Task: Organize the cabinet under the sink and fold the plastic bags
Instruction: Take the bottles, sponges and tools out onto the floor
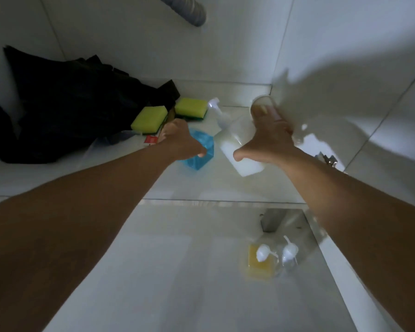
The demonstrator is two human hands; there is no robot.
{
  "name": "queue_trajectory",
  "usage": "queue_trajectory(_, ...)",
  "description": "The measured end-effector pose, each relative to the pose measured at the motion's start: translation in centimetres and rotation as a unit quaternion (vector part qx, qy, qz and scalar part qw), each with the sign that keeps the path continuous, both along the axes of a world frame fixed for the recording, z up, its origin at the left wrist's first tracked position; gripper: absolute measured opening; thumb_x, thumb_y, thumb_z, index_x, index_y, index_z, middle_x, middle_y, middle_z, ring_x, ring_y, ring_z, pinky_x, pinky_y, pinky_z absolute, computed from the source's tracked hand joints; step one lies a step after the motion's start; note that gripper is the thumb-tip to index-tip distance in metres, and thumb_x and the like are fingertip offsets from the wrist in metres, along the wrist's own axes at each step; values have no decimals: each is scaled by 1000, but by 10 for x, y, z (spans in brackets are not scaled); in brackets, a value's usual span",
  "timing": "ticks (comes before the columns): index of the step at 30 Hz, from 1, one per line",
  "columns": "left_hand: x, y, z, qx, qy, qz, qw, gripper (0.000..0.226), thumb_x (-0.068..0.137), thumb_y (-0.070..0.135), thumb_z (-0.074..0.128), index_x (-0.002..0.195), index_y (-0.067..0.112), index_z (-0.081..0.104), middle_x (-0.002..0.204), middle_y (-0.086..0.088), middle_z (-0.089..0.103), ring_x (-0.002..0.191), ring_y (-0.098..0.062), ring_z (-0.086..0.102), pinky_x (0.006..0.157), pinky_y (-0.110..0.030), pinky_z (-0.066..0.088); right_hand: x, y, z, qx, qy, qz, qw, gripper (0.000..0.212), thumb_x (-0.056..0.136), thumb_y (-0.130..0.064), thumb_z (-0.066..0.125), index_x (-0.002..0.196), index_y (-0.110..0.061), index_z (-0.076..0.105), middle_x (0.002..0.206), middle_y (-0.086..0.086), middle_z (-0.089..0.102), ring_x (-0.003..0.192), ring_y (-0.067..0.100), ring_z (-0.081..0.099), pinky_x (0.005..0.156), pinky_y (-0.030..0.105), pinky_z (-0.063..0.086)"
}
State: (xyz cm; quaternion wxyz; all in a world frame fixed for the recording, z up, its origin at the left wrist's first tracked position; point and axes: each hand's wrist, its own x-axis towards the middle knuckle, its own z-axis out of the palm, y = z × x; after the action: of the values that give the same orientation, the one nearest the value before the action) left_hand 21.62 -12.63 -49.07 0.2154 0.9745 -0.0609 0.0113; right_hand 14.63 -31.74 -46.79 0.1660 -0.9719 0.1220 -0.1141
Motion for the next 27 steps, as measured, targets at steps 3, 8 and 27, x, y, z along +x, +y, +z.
queue_trajectory(3, -37, 10, 10, -32, -13, -10, 999, 100, 59, 44, 83, 145, 21, 38, 138, -4, 41, 125, -24, 43, 96, -34, 46, -33, 4, 3, 113, -50, 45, 991, 109, 41, -38, 85, 137, -24, 34, 113, -10, 42, 102, 18, 41, 64, 24, 42)
queue_trajectory(8, -106, 28, 13, -48, 1, -17, 999, 88, 56, 40, 85, 132, 13, 50, 124, -6, 52, 108, -23, 53, 81, -36, 51, -97, 18, -1, 234, 4, 47, 971, 95, 48, -35, 86, 134, -27, 45, 107, -4, 58, 99, 18, 57, 82, 36, 54)
queue_trajectory(27, -194, 80, -121, 38, 175, -55, 982, 85, 63, 16, 81, 139, 19, 43, 131, -5, 40, 122, -24, 43, 80, -25, 39, -170, 61, -143, 245, 202, 19, 948, 59, 55, -17, 82, 101, -19, 46, 87, -3, 50, 71, 16, 52, 53, 28, 42)
